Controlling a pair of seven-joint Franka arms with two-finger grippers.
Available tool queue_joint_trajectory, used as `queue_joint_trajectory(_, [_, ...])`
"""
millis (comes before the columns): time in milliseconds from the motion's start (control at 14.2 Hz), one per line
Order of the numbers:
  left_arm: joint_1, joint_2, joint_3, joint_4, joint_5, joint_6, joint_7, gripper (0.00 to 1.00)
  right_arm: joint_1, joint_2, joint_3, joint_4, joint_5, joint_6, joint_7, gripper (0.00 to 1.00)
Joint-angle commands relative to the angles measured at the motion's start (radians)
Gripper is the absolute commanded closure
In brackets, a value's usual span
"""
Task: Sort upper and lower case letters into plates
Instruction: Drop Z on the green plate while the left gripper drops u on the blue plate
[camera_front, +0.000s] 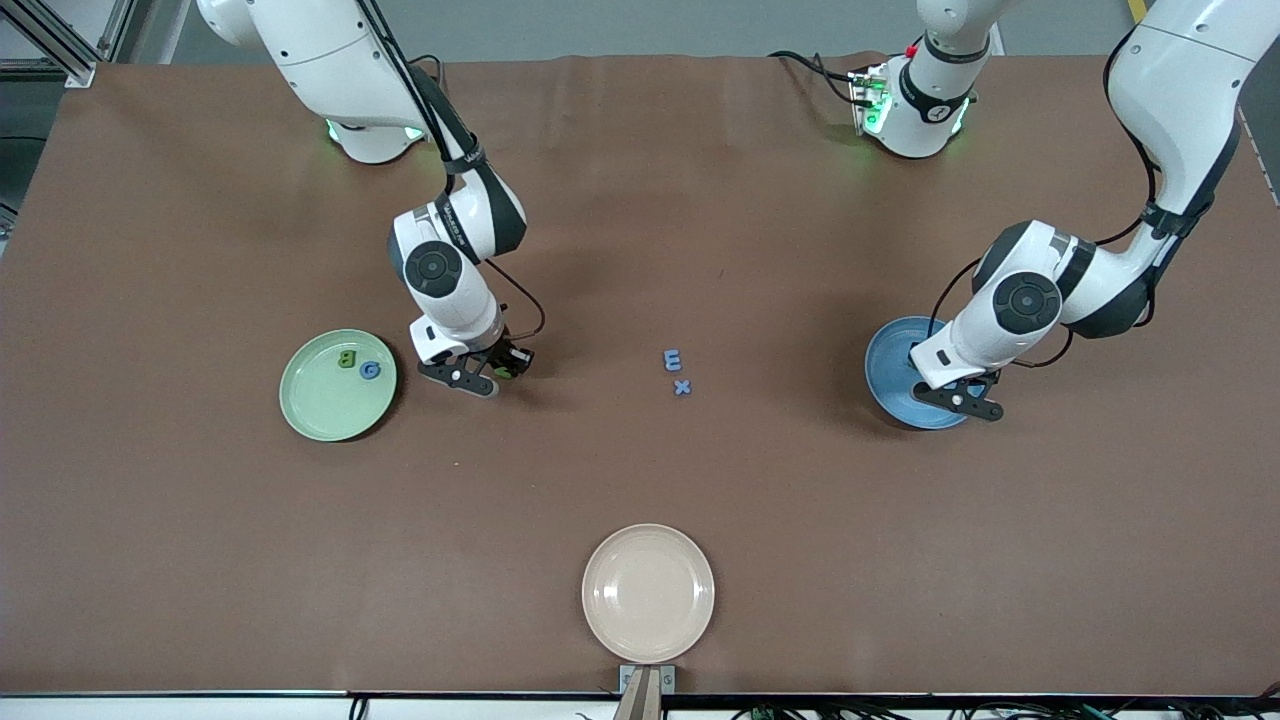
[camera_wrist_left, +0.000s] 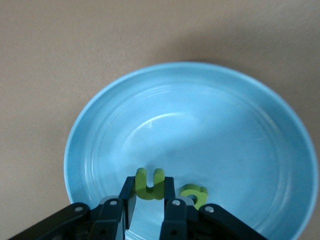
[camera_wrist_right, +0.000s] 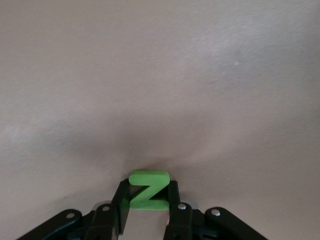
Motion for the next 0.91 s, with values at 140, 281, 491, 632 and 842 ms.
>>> queue_joint_trajectory(140, [0.032,0.023,-0.016,-0.010,0.037,0.022,0.001,0.78,-0.074,-0.116,-0.086,0.007,-0.012,-0.201,-0.215,0.99])
queue_joint_trajectory(281, [0.032,0.023,-0.016,-0.006,0.036,0.022,0.002,0.49,-0.110,-0.154,-0.128,0.005,-0.012,-0.253,-0.342,0.99])
queue_joint_trajectory(491, [0.028,0.011,-0.035,0.005,0.037,0.015,-0.013,0.00,-0.189,-0.168,-0.205,-0.004,-0.012,-0.267,-0.610,0.99])
queue_joint_trajectory(632, [0.028,0.008,-0.081,0.011,0.031,0.008,-0.049,0.00,-0.258,-0.165,-0.212,-0.010,-0.012,-0.259,-0.715,0.99])
queue_joint_trajectory(842, [0.020,0.011,-0.179,0.031,0.022,-0.022,-0.262,0.00,-0.319,-0.155,-0.210,-0.039,-0.012,-0.206,-0.783,0.98])
